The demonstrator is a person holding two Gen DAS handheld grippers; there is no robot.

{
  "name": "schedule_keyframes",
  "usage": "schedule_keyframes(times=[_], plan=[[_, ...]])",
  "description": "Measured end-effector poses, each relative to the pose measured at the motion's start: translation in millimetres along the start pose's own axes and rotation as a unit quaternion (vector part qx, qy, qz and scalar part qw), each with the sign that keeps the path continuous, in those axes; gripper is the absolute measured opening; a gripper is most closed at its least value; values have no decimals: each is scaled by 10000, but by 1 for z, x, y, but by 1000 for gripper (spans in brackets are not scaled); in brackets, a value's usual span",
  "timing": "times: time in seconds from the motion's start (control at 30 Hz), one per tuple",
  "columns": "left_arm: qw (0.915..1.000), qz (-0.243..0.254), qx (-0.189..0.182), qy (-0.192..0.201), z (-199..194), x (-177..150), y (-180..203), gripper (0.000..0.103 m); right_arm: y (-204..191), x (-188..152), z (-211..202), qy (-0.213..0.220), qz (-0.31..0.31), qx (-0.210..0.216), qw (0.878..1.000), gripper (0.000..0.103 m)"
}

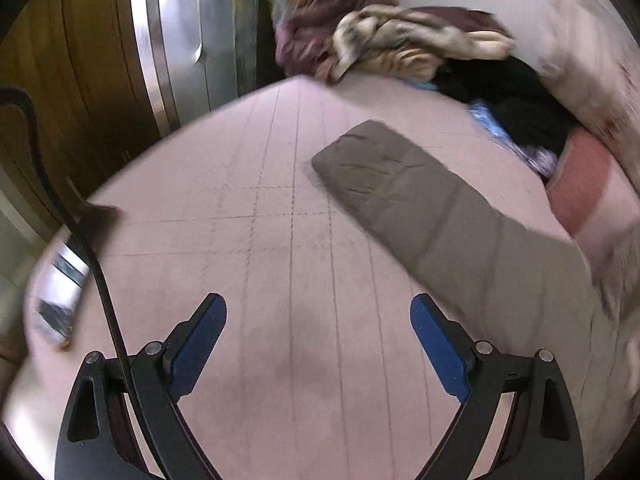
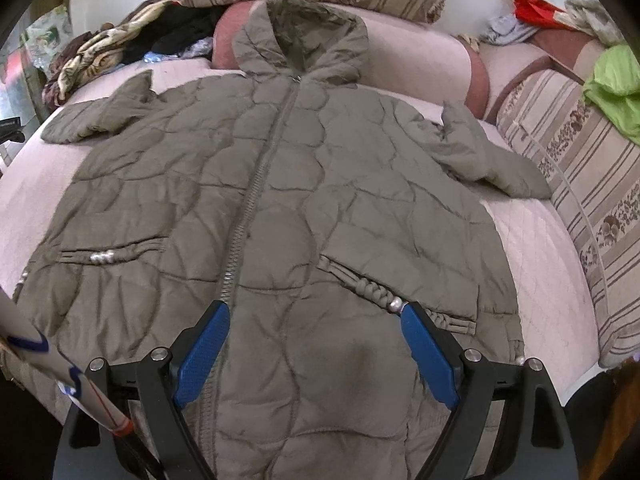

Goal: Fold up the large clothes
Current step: 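Grasp the coat's sleeve cuff with the left gripper, then fold the held sleeve across the coat body with the left gripper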

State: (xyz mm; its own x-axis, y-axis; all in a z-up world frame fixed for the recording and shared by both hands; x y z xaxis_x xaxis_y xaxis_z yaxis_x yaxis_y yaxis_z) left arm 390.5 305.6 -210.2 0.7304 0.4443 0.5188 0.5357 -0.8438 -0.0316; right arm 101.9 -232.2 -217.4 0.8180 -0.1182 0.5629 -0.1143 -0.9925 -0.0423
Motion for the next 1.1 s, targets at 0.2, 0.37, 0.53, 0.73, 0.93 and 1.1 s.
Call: schedule_keyframes(times=[0.2, 0.37, 0.53, 0.73, 0.93, 1.1], plan=[[9927, -684, -832, -543, 64, 33, 23, 81, 22, 1, 20, -191, 217, -253, 9993, 90], [9833, -1049, -1373, -569, 86, 57, 39, 81, 29, 9, 27, -224, 230, -359, 9988, 90], [9843, -998, -1365, -502, 104, 73, 56, 81, 27, 16, 30, -185, 41, -514, 9985, 90], [9910, -652, -997, -609, 99, 76, 69, 17, 28, 18, 26, -118, -146, -633, 9978, 90], [9846, -629, -1605, -277, 17, 85, 88, 12, 37, 17, 11, 73, -25, -630, 9980, 90], [9748, 19, -2226, 139, -77, 65, 141, 12, 46, 15, -7, 297, 214, -512, 9980, 90]])
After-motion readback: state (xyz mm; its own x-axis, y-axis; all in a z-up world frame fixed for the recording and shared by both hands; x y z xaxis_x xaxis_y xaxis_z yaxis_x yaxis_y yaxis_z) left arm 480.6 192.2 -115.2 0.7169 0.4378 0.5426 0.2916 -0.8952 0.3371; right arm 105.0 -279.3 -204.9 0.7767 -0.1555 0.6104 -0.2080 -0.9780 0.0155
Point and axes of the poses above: each gripper's, at about its wrist camera, not at the fingertips, and z roughly the way its jaws point, y to its right, x to its top, the point moved 9 cm from there along z, roughly the way its jaws point, and after that the axes turned 13 degrees about x, right-handed, at the moved point
